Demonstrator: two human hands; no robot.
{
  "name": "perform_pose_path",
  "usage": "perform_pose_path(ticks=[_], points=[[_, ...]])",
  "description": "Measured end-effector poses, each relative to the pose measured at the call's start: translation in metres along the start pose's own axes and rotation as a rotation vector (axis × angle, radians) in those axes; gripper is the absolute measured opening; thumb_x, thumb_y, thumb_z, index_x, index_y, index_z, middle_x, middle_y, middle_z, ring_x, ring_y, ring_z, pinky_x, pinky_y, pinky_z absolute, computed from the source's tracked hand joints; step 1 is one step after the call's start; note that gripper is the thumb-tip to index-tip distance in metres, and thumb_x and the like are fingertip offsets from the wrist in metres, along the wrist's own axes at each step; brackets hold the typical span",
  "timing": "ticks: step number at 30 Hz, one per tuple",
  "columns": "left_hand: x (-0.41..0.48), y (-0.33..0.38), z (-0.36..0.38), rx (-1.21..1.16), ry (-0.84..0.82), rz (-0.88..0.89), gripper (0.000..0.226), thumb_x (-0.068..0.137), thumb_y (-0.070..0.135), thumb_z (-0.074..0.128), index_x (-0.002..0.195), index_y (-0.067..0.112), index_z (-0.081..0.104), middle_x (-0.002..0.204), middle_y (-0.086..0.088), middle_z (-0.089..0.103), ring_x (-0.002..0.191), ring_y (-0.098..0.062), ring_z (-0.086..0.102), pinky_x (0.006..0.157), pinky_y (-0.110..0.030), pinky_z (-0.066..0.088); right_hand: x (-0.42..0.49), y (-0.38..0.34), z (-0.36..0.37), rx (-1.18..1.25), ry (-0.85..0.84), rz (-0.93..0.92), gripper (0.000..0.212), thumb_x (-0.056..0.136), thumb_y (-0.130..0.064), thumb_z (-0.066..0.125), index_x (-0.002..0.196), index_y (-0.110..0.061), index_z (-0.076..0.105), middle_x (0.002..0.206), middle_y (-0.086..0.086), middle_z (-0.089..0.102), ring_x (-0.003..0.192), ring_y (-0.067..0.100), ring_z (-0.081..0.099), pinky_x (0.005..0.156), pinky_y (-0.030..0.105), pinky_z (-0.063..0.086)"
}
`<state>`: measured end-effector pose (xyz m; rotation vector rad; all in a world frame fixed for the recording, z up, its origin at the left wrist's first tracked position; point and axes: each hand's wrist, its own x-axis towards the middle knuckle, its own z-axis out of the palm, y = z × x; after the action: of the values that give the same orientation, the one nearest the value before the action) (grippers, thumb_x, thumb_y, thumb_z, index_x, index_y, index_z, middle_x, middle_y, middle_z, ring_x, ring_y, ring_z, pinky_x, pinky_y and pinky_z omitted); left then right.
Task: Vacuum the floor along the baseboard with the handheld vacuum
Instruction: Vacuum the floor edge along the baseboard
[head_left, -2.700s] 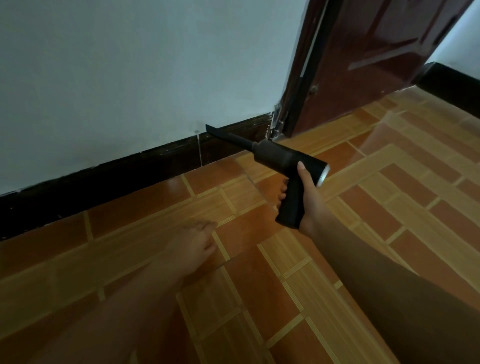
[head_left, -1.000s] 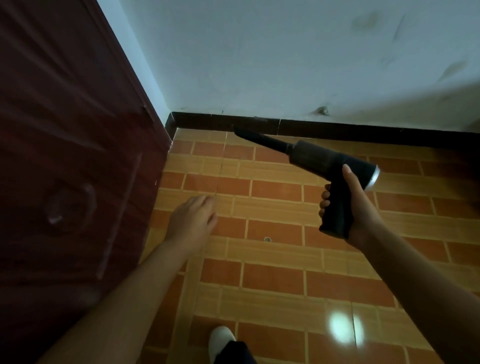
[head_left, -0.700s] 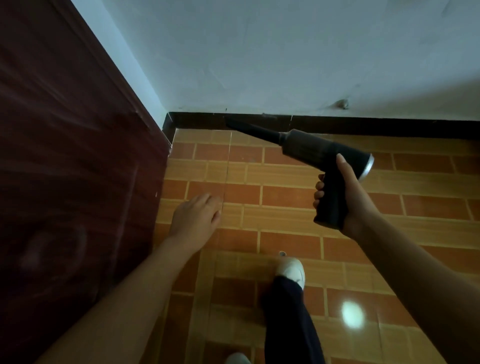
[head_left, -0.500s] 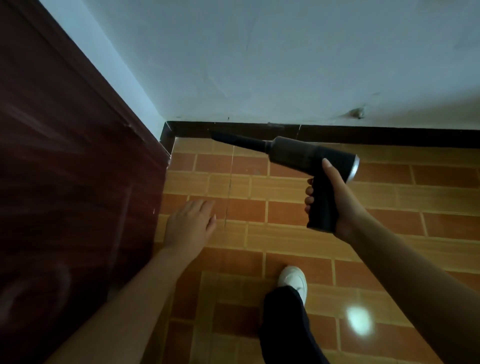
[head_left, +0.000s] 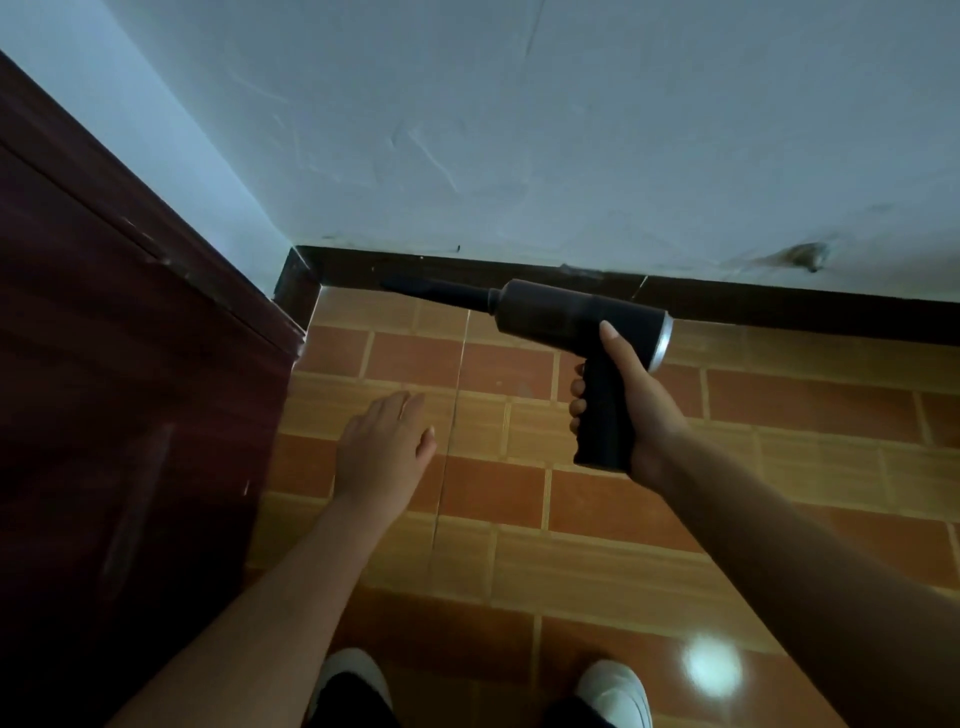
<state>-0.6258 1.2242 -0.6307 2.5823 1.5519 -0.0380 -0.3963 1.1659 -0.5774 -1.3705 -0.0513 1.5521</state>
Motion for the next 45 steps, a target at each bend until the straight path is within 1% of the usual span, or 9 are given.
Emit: perform_pose_path(ticks=[3, 6, 15, 19, 23, 31, 37, 41, 45], points=[[0.027, -0.027, 0.046, 0.032, 0.06, 0.081, 0.037, 0.075, 0.019, 0.075, 0.108, 0.006, 0.065, 0.104, -0.011, 0.068, 0.089, -0.027, 0.068, 0.069, -0.036, 0.055, 0.048, 0.015, -0.003, -0.034, -0.015, -0.029, 0.049, 0.078, -0.051, 0.062, 0.102, -0.008, 0.058, 0.067, 0.001, 0.059, 0.056, 0.012, 0.055, 0.058, 0.026, 0.049], [0.051, -0.055, 0.093, 0.089, 0.114, 0.179, 0.042, 0.065, 0.021, 0.082, 0.103, 0.007, 0.069, 0.099, -0.009, 0.07, 0.085, -0.025, 0.069, 0.065, -0.033, 0.055, 0.099, 0.03, -0.008, -0.062, -0.029, -0.051, 0.052, 0.077, -0.051, 0.062, 0.104, -0.007, 0.058, 0.067, 0.001, 0.059, 0.056, 0.012, 0.055, 0.058, 0.026, 0.049], [0.075, -0.129, 0.204, 0.25, 0.076, 0.444, 0.055, 0.055, 0.037, 0.086, 0.105, 0.019, 0.072, 0.108, -0.002, 0.07, 0.093, -0.017, 0.069, 0.072, -0.031, 0.056, 0.21, 0.067, -0.003, -0.141, -0.066, -0.082, 0.045, 0.074, -0.05, 0.061, 0.097, -0.011, 0.059, 0.067, 0.001, 0.059, 0.055, 0.012, 0.057, 0.051, 0.025, 0.049], [0.08, -0.145, 0.223, 0.201, 0.067, 0.453, 0.059, 0.055, 0.039, 0.086, 0.109, 0.024, 0.069, 0.109, 0.003, 0.069, 0.093, -0.012, 0.068, 0.071, -0.025, 0.055, 0.235, 0.076, 0.011, -0.169, -0.094, -0.104, 0.047, 0.075, -0.053, 0.061, 0.098, -0.012, 0.058, 0.069, 0.001, 0.058, 0.056, 0.012, 0.057, 0.052, 0.026, 0.048], [0.075, -0.15, 0.233, 0.195, 0.055, 0.457, 0.057, 0.053, 0.043, 0.086, 0.106, 0.03, 0.071, 0.109, 0.006, 0.069, 0.097, -0.01, 0.067, 0.071, -0.021, 0.054, 0.245, 0.087, 0.021, -0.144, -0.099, -0.086, 0.057, 0.068, -0.053, 0.065, 0.105, -0.01, 0.057, 0.07, 0.002, 0.059, 0.058, 0.013, 0.057, 0.054, 0.028, 0.049], [0.072, -0.158, 0.251, 0.124, 0.084, 0.424, 0.053, 0.062, 0.036, 0.083, 0.113, 0.028, 0.067, 0.119, 0.001, 0.065, 0.107, -0.016, 0.064, 0.082, -0.029, 0.053, 0.266, 0.106, 0.043, -0.16, -0.095, -0.052, 0.041, 0.081, -0.048, 0.06, 0.098, -0.011, 0.059, 0.069, 0.002, 0.059, 0.058, 0.013, 0.056, 0.054, 0.026, 0.049], [0.071, -0.159, 0.251, 0.088, 0.087, 0.428, 0.051, 0.063, 0.041, 0.079, 0.112, 0.033, 0.068, 0.119, 0.007, 0.065, 0.109, -0.011, 0.062, 0.084, -0.025, 0.052, 0.285, 0.115, 0.07, -0.161, -0.095, -0.057, 0.056, 0.076, -0.052, 0.066, 0.11, -0.009, 0.058, 0.073, 0.003, 0.06, 0.059, 0.014, 0.059, 0.053, 0.028, 0.05], [0.071, -0.158, 0.255, 0.083, 0.1, 0.438, 0.053, 0.059, 0.039, 0.081, 0.11, 0.03, 0.069, 0.116, 0.004, 0.066, 0.107, -0.013, 0.062, 0.086, -0.027, 0.052, 0.295, 0.121, 0.085, -0.135, -0.055, -0.08, 0.051, 0.078, -0.05, 0.065, 0.105, -0.007, 0.058, 0.07, 0.004, 0.059, 0.055, 0.014, 0.058, 0.048, 0.025, 0.05], [0.073, -0.16, 0.257, 0.095, 0.118, 0.447, 0.054, 0.059, 0.037, 0.081, 0.11, 0.027, 0.069, 0.115, 0.002, 0.067, 0.106, -0.015, 0.062, 0.09, -0.032, 0.05, 0.303, 0.127, 0.094, -0.114, -0.017, -0.089, 0.045, 0.08, -0.048, 0.065, 0.099, -0.008, 0.059, 0.068, 0.004, 0.059, 0.054, 0.014, 0.058, 0.05, 0.026, 0.05]])
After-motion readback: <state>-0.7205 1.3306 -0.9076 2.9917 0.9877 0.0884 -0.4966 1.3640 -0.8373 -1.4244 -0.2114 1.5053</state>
